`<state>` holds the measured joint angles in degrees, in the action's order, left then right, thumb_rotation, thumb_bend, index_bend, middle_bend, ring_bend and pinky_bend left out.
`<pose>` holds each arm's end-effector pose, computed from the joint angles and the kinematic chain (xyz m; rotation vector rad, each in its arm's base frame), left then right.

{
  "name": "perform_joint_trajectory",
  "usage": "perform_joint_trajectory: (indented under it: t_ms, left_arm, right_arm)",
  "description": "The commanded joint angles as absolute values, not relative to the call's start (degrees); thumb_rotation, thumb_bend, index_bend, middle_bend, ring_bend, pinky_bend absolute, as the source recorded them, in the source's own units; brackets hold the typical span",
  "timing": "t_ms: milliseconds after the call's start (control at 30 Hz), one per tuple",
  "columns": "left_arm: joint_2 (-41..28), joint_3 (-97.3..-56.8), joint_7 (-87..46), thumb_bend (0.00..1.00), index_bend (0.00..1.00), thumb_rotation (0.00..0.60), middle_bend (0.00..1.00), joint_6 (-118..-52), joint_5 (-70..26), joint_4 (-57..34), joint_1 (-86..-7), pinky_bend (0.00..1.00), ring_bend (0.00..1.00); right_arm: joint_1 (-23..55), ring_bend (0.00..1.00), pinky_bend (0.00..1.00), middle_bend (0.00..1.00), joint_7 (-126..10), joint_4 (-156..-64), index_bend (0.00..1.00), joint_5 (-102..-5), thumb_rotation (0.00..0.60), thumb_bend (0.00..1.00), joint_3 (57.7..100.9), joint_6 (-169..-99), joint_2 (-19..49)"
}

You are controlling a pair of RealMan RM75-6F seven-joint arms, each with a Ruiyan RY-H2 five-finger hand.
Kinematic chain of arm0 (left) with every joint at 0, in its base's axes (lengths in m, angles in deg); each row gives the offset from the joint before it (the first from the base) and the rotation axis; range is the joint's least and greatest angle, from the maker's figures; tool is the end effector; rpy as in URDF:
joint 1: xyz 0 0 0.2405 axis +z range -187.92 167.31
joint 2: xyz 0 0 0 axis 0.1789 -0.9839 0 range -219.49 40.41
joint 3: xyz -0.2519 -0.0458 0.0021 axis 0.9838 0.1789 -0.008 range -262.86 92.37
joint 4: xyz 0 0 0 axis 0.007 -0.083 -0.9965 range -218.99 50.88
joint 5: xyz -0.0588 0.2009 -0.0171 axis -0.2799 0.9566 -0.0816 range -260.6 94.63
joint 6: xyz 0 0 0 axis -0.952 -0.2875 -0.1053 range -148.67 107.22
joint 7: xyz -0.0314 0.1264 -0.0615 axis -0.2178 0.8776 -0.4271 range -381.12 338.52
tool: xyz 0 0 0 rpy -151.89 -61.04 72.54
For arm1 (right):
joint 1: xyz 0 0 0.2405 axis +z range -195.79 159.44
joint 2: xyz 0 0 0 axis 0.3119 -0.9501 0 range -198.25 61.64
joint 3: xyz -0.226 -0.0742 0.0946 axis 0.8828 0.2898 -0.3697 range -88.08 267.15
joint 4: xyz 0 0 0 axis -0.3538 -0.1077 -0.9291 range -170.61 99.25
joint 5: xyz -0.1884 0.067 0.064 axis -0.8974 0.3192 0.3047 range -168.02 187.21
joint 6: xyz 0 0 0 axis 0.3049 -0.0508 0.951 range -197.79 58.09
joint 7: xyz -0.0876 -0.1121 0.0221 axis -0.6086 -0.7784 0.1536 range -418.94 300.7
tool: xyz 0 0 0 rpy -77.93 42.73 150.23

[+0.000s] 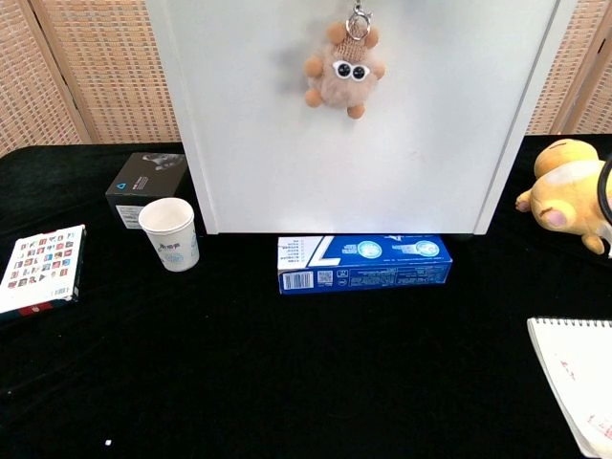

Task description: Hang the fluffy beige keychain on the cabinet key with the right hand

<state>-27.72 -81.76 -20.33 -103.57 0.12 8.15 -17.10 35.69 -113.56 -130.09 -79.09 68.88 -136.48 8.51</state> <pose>-0.3159 0.1943 0.1720 -1.3899 -0.8776 -0.8506 0.0116 -0.3532 0.0974 1.6849 0.4018 1.0686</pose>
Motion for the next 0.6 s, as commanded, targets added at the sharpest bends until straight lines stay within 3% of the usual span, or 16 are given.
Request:
perform_joint_trajectory:
  t_ms: [33, 600]
  left_arm:
    - [-27.7, -81.7, -20.4, 0.00, 0.00, 0.600, 0.00, -103.6, 0.1, 8.1, -17.1, 0.00, 0.00]
    - [-27.7, -81.8, -20.1, 0.00, 0.00, 0.600, 0.00, -103.9, 0.3, 8.5, -17.0, 0.00, 0.00]
  right_arm:
    - [35.7, 0.89, 1.00, 0.92, -113.7, -130.1, 0.72, -79.1, 0.600, 0.35, 68.9, -136.8, 8.5]
    - [34.5, 0.89, 1.00, 0.92, -112.2, -131.1, 0.72, -79.7, 0.600, 0.34, 69.4, -139.2, 5.9]
